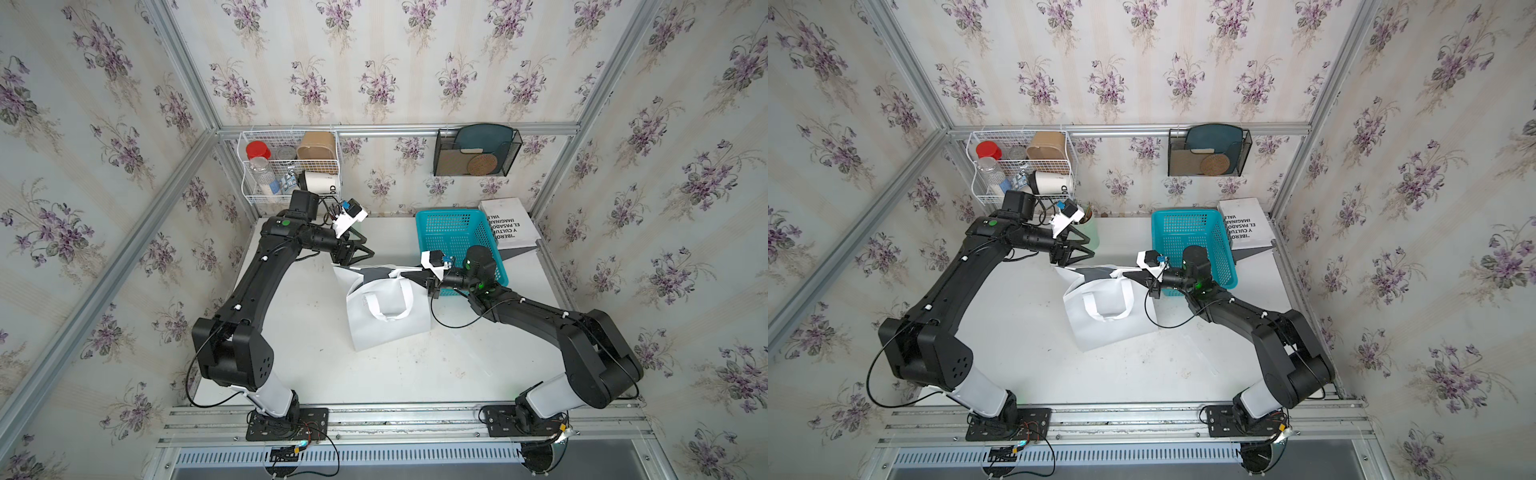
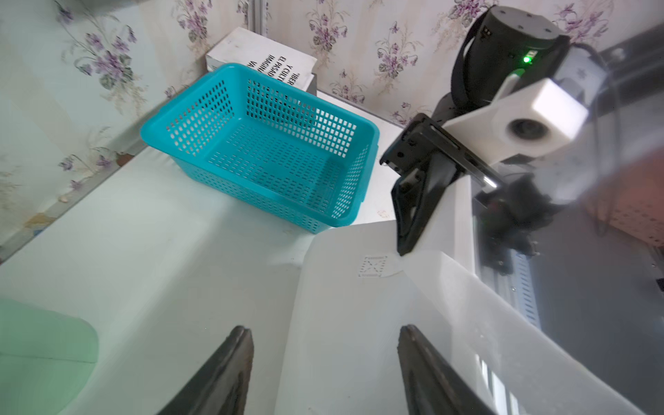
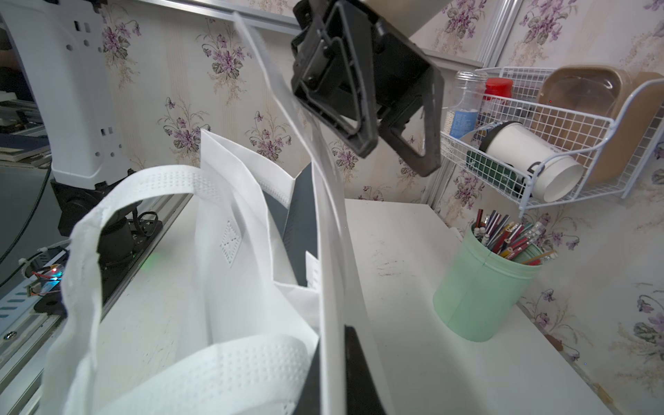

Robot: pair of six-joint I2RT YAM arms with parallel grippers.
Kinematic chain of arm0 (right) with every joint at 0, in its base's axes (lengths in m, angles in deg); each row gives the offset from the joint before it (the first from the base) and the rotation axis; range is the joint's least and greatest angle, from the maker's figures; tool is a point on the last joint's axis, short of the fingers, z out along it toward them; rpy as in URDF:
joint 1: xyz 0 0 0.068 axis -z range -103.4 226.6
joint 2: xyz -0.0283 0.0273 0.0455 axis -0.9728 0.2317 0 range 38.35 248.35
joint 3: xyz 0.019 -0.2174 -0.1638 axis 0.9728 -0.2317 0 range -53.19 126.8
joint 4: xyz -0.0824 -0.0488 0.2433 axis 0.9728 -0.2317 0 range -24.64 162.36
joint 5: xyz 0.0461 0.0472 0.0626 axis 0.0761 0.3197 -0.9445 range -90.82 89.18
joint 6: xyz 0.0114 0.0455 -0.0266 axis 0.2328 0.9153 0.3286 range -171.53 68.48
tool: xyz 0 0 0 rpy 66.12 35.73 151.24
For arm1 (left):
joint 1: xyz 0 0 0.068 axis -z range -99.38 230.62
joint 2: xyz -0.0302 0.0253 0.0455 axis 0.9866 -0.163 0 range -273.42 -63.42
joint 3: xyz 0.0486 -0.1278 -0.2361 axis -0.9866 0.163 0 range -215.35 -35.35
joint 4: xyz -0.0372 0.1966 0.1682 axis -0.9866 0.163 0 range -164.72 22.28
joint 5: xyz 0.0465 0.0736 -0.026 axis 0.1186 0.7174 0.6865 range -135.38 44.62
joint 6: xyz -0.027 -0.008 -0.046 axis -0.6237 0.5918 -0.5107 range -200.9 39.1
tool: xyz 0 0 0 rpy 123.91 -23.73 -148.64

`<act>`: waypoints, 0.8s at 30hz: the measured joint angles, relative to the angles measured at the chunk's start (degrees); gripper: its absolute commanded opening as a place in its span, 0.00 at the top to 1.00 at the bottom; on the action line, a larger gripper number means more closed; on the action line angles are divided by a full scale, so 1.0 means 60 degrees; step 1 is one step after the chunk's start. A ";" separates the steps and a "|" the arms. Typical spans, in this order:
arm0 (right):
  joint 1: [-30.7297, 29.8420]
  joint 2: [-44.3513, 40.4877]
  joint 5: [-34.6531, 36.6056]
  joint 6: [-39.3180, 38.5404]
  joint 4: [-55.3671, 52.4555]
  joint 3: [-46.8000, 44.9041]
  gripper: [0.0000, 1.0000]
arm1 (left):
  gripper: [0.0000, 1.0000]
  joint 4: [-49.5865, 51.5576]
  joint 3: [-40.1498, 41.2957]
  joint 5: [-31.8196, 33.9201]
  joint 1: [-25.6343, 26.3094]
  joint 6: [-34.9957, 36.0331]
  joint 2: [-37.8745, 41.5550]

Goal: Place the ice pack in the delivery bag
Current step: Adjust the delivery bag at the center of the board.

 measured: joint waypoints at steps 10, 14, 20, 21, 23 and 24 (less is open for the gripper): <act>0.0015 0.0211 0.0277 0.0637 0.0211 0.0168 1.00 | 0.31 0.0546 0.0841 0.0339 0.0055 0.0044 0.0441; 0.0015 0.0248 0.0386 0.0688 0.0200 0.0237 1.00 | 0.32 0.0353 0.0845 0.0627 0.0131 -0.0313 0.0364; -0.0025 0.0157 0.0459 0.0623 -0.0033 0.0219 1.00 | 0.33 -0.0015 0.0404 0.1239 0.0131 -0.1056 0.0000; -0.0040 0.0142 0.0463 0.0565 -0.0091 0.0229 1.00 | 0.33 -0.0098 0.0313 0.1304 0.0127 -0.1140 -0.0047; -0.0076 0.0138 0.0466 0.0382 -0.0313 0.0313 1.00 | 0.33 -0.0248 0.0153 0.1373 0.0120 -0.1362 -0.0135; -0.0087 0.0138 0.0503 0.0335 -0.0455 0.0379 1.00 | 0.33 -0.0310 0.0102 0.1370 0.0117 -0.1483 -0.0164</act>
